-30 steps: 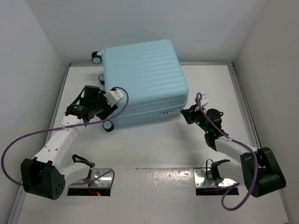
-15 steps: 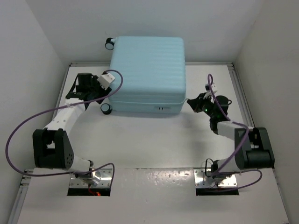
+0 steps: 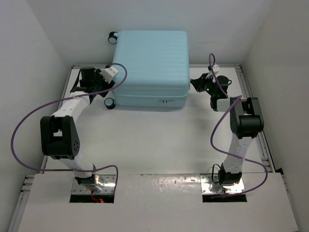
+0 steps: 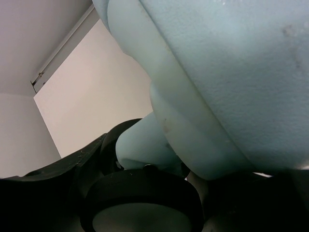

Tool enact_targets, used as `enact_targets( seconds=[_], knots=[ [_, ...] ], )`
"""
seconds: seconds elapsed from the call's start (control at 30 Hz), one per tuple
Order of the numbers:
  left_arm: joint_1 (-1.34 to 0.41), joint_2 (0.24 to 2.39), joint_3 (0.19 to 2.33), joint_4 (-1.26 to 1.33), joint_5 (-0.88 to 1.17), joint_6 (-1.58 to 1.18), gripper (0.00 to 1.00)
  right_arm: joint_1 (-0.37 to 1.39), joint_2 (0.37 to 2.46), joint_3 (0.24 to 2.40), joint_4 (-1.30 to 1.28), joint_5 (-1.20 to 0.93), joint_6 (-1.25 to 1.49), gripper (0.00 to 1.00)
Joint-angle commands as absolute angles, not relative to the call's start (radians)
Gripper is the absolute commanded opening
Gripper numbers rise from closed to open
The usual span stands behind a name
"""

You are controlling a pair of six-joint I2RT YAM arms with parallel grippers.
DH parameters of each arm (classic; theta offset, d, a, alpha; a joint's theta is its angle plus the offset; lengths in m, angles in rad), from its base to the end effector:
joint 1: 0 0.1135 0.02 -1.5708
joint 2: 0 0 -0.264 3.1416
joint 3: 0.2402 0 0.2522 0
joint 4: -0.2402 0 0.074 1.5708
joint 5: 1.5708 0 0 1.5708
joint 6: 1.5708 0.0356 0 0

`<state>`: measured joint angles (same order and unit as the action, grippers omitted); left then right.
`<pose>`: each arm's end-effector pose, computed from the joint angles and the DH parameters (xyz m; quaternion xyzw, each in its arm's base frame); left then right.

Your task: Pack the luggage

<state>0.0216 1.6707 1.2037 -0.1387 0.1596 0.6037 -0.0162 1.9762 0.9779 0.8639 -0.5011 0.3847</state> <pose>0.3818 0.0026 0.2573 0.2888 0.8352 0.0751 0.4619 0.4117 0.0104 0.1686 -0.0146 0.7474 0.3003 0.5925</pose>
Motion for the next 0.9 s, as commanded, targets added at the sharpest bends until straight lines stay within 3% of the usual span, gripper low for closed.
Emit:
enact_targets(
  seconds=[0.0,0.33,0.37,0.4,0.43,0.5,0.53,0.57,0.87],
  knots=[
    [0.167,1.819,1.227,-0.129,-0.153,0.578,0.00,-0.060,2.083,1.135,0.986,-0.226,0.337,0.00],
    [0.186,1.911,1.387,-0.117,-0.068,0.442,0.01,-0.008,2.517,1.739,0.881,-0.127,0.250,0.00],
    [0.196,1.902,1.400,-0.126,-0.046,0.417,0.08,0.023,2.539,1.844,0.873,-0.124,0.241,0.00],
    [0.196,1.890,1.410,-0.126,-0.023,0.366,0.23,0.032,2.581,1.868,0.861,-0.123,0.235,0.00],
    [0.196,1.873,1.410,-0.126,0.013,0.335,0.31,0.040,2.592,1.893,0.853,-0.127,0.232,0.00],
    [0.206,1.804,1.390,-0.111,0.031,0.245,0.65,0.048,2.599,1.927,0.850,-0.127,0.235,0.00],
    [0.206,1.778,1.390,-0.100,0.031,0.217,0.96,0.051,2.592,1.918,0.853,-0.144,0.235,0.00],
    [0.206,1.752,1.376,-0.089,0.031,0.190,1.00,0.055,2.580,1.893,0.870,-0.150,0.235,0.00],
    [0.235,1.531,1.367,-0.087,-0.029,-0.037,1.00,0.161,2.344,1.482,1.054,-0.288,0.341,0.00]
  ],
)
